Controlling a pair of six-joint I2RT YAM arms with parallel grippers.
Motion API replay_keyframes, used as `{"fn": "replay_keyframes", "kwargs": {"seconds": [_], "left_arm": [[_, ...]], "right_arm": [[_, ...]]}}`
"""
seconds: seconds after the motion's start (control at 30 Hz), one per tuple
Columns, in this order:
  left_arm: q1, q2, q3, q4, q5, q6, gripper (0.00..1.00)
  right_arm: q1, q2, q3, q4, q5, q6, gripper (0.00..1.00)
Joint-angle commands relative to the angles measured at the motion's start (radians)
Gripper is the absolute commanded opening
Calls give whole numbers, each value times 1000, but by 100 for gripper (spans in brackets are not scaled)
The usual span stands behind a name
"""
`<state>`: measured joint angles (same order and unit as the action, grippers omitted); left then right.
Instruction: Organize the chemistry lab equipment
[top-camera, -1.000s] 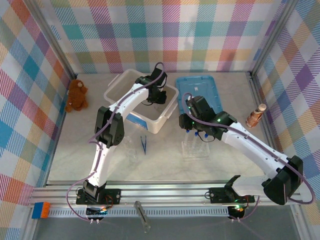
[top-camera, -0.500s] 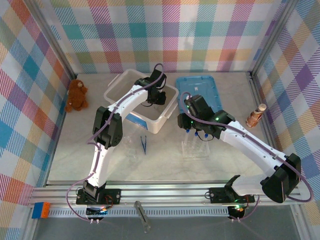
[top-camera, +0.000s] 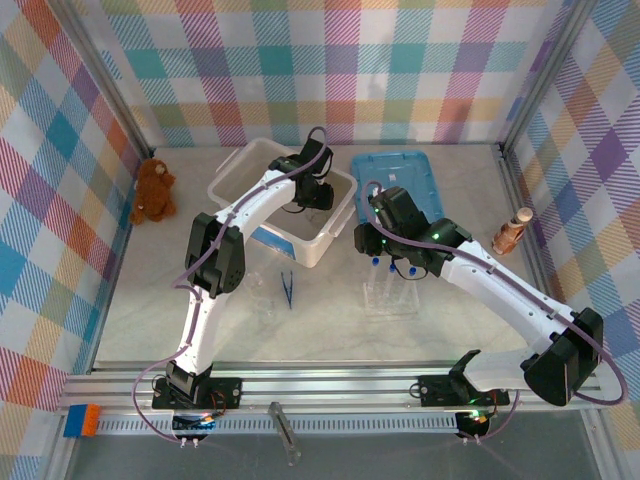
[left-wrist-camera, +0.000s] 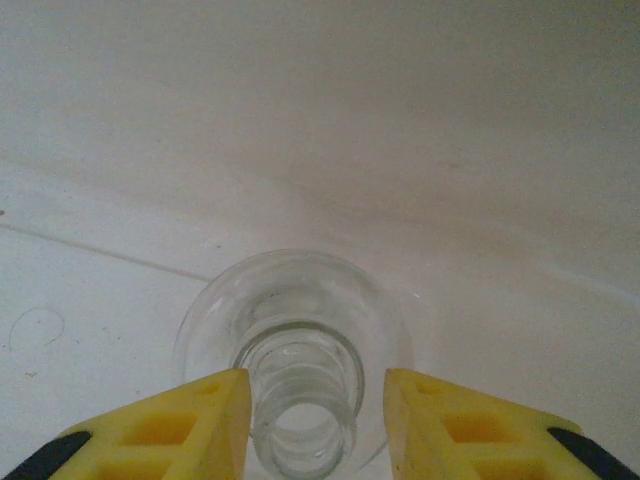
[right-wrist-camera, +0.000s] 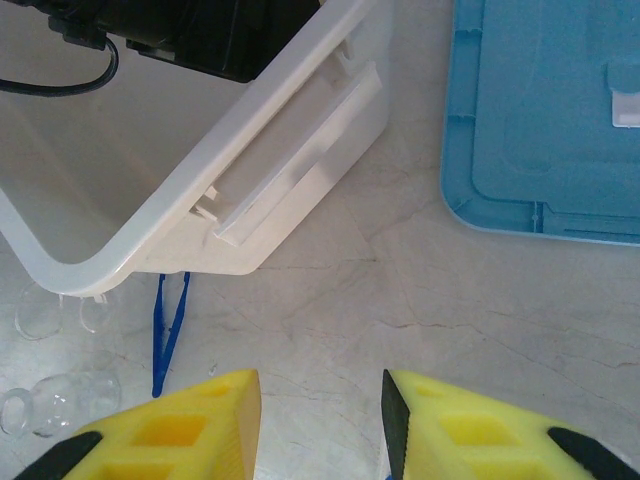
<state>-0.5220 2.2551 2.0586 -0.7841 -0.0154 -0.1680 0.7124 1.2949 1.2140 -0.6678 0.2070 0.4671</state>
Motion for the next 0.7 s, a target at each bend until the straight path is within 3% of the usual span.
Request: {"fn": "replay_keyframes", "kwargs": {"seconds": [0.0, 0.4, 0.67], "left_arm": [[-5, -71, 4, -26, 2, -15, 41], [-7, -194, 24, -40, 14, -21, 48], [-7, -260, 41, -77, 8, -24, 52]], "right_arm": [[-6, -3, 30, 4, -12, 1, 37], [0, -14, 19, 21, -14, 6, 38], [6, -9, 48, -13, 10, -14, 62]]}}
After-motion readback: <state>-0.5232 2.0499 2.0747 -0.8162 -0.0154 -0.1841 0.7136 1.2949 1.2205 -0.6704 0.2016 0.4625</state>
